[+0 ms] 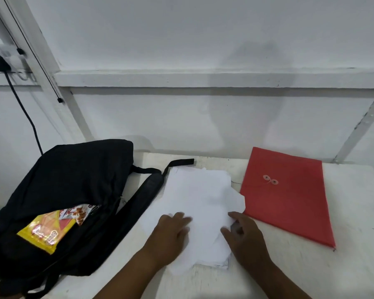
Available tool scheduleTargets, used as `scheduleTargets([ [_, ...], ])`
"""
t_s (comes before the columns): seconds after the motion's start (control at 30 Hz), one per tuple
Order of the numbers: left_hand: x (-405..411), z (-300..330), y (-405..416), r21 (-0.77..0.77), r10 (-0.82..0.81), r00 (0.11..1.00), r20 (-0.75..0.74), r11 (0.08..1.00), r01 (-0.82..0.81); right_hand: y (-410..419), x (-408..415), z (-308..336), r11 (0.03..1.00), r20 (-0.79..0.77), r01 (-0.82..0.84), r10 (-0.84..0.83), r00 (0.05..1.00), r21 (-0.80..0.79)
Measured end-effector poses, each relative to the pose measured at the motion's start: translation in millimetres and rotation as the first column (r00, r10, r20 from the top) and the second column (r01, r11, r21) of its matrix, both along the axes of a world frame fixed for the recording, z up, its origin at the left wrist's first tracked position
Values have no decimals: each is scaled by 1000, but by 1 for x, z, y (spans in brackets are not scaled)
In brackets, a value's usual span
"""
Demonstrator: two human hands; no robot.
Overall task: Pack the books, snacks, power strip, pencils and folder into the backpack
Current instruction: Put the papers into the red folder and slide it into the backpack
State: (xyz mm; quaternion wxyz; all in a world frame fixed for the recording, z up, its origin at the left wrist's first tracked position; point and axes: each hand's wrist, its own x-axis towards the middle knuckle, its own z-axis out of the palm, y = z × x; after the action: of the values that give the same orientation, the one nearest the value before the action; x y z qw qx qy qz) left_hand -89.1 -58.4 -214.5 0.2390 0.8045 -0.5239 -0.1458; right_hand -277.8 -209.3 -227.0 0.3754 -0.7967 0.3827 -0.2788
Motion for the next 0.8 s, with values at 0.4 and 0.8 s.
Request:
scheduleTargets([
  [0.4, 54, -9, 7, 70, 217, 965, 149, 971, -229, 7, 12, -5, 997, -116, 44, -51, 992, -59],
  [0.8, 82, -46, 1, -431, 123, 985, -124, 887, -165, 10, 47, 13, 970, -224, 196, -160, 961, 147],
])
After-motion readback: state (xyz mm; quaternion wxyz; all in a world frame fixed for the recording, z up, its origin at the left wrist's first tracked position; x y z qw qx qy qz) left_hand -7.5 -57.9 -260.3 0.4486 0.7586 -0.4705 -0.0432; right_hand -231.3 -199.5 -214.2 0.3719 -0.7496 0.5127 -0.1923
